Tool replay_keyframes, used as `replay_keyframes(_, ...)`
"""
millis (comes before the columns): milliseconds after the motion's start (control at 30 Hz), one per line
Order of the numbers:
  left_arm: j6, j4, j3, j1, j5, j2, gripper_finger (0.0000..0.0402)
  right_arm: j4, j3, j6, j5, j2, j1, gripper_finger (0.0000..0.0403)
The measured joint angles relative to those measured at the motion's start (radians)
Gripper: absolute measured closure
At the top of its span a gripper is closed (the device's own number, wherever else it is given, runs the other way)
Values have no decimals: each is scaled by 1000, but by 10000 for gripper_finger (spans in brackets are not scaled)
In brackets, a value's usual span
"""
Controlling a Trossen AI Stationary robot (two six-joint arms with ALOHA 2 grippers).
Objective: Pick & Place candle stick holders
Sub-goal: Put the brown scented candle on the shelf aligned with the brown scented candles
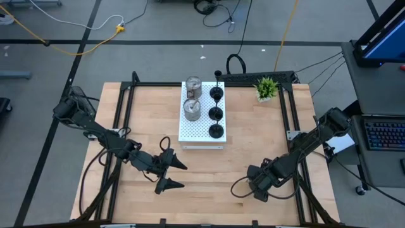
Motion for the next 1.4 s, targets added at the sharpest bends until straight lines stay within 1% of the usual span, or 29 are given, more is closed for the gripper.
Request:
replay_keyframes(767, 0, 0, 0, 0, 0, 0, 7, -16, 1, 4, 4, 0, 0, 59)
replay_keyframes(900, 0, 0, 0, 0, 0, 0, 7, -15, 1, 5, 25, 0, 0, 59)
replay_keyframes(1133, 0, 0, 0, 0, 0, 0, 7, -30, 0, 11, 29, 1, 0, 59)
replay_keyframes(1200, 0, 0, 0, 0, 0, 0, 7, -47, -1, 13, 27, 1, 0, 50)
replay_keyframes(1300, 1, 0, 0, 0, 0, 0, 7, -67, -4, 21, 25, 4, 0, 22)
replay_keyframes(1400, 1, 0, 0, 0, -1, 0, 7, -62, -4, 22, 23, 4, 0, 12)
